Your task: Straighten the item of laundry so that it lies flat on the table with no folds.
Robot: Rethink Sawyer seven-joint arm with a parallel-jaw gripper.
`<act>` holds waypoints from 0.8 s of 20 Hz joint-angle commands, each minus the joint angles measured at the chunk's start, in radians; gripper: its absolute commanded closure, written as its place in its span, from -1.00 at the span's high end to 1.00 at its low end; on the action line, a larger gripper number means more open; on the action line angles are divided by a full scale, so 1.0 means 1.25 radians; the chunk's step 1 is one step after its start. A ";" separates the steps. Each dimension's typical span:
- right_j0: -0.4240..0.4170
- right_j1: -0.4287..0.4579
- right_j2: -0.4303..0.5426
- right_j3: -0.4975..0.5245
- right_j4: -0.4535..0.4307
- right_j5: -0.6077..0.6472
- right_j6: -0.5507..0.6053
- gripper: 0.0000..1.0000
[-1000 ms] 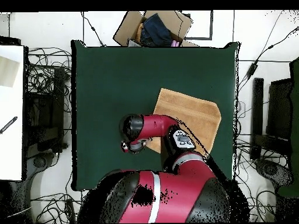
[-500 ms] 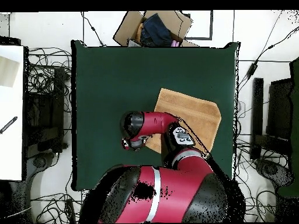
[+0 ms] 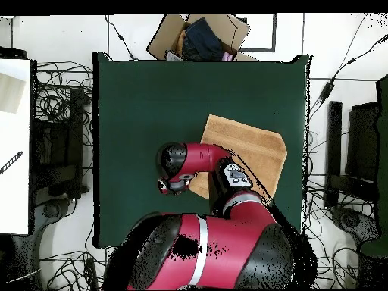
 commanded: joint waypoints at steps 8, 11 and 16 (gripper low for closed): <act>-0.014 0.081 0.123 -0.139 -0.051 -0.016 -0.138 1.00; -0.022 0.082 0.136 -0.137 -0.062 -0.019 -0.155 1.00; -0.031 0.090 0.157 -0.150 -0.075 -0.006 -0.160 1.00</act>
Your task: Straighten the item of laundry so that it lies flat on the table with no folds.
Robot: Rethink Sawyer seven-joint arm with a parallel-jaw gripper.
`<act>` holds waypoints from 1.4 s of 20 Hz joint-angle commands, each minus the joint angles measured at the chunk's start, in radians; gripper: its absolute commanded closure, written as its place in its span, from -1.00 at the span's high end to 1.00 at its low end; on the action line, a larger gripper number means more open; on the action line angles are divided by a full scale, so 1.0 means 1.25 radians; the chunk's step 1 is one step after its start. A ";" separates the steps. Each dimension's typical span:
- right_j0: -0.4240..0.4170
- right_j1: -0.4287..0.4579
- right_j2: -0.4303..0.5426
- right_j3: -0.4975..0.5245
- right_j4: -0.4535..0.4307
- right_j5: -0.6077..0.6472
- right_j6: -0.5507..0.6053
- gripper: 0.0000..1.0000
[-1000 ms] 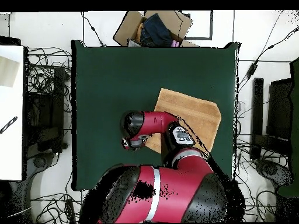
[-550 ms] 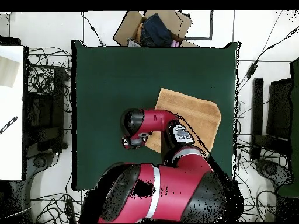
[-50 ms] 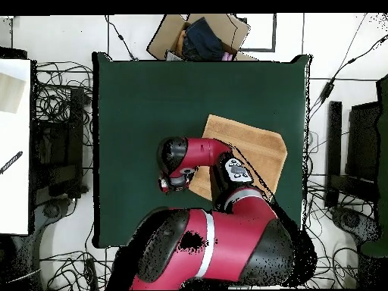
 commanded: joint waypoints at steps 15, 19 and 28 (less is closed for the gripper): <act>-0.004 0.124 0.152 -0.216 -0.075 -0.015 -0.145 1.00; 0.011 0.165 0.156 -0.290 -0.074 0.040 -0.143 1.00; 0.013 0.191 0.166 -0.339 -0.084 0.076 -0.141 1.00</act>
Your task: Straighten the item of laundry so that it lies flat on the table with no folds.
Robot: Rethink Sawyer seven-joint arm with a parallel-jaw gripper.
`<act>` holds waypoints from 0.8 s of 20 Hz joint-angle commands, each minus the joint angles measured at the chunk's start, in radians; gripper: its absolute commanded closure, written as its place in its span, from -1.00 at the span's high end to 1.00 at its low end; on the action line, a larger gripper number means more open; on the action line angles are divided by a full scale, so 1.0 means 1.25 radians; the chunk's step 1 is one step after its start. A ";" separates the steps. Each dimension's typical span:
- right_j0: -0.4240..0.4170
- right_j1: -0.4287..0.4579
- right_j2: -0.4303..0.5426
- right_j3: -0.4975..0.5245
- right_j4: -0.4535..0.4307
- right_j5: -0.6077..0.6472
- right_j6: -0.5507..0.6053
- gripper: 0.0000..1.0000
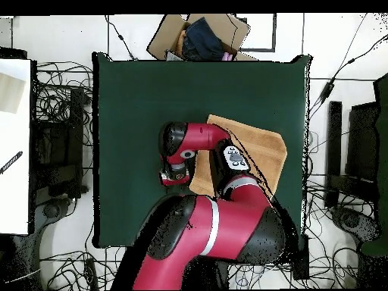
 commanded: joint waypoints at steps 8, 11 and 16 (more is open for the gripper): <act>0.016 0.084 0.126 -0.156 -0.062 -0.191 -0.138 1.00; 0.016 0.083 0.126 -0.154 -0.066 -0.195 -0.133 1.00; 0.006 0.075 0.127 -0.127 -0.071 -0.229 -0.130 1.00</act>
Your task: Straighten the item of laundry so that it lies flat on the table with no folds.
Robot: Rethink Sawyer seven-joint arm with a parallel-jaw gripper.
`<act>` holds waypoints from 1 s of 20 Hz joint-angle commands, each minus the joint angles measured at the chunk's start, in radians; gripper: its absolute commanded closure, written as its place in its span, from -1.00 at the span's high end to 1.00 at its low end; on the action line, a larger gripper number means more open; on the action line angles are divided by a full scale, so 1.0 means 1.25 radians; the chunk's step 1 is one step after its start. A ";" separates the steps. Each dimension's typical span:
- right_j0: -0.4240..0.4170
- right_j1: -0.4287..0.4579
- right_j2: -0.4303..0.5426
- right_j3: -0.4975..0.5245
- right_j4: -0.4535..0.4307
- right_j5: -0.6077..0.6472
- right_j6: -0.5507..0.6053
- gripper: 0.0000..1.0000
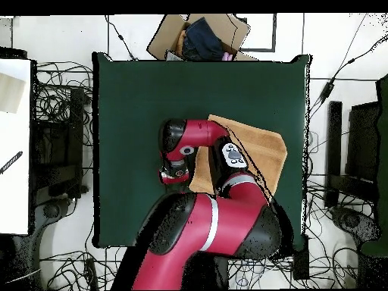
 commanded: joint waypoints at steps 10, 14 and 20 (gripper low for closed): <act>0.007 0.024 0.124 -0.110 -0.022 -0.218 -0.119 1.00; -0.009 0.000 0.136 -0.068 -0.023 -0.286 -0.120 1.00; -0.036 -0.017 0.156 -0.027 -0.027 -0.344 -0.126 1.00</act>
